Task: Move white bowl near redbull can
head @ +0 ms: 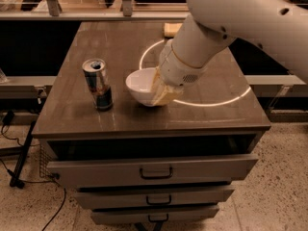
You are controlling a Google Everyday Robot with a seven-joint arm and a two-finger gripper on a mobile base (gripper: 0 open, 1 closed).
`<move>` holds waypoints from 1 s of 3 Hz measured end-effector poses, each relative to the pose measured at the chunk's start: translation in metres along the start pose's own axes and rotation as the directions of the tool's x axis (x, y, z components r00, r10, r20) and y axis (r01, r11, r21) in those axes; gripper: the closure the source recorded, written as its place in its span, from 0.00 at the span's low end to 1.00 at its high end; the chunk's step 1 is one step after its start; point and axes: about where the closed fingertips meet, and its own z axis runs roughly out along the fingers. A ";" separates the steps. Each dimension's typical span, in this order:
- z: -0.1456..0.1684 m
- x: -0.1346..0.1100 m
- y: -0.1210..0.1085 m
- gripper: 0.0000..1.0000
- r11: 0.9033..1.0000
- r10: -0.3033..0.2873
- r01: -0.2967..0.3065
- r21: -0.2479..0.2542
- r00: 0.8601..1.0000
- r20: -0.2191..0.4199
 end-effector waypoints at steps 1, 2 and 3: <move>0.001 -0.018 0.025 0.98 0.997 -0.066 0.066 -0.035 0.998 0.009; 0.004 -0.028 0.033 0.75 0.995 -0.087 0.087 -0.048 0.996 0.016; 0.010 -0.036 0.039 0.44 0.994 -0.085 0.086 -0.064 0.996 0.024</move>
Offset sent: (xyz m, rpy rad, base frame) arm -0.0514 0.0254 -0.0057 -0.0171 0.0195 0.1247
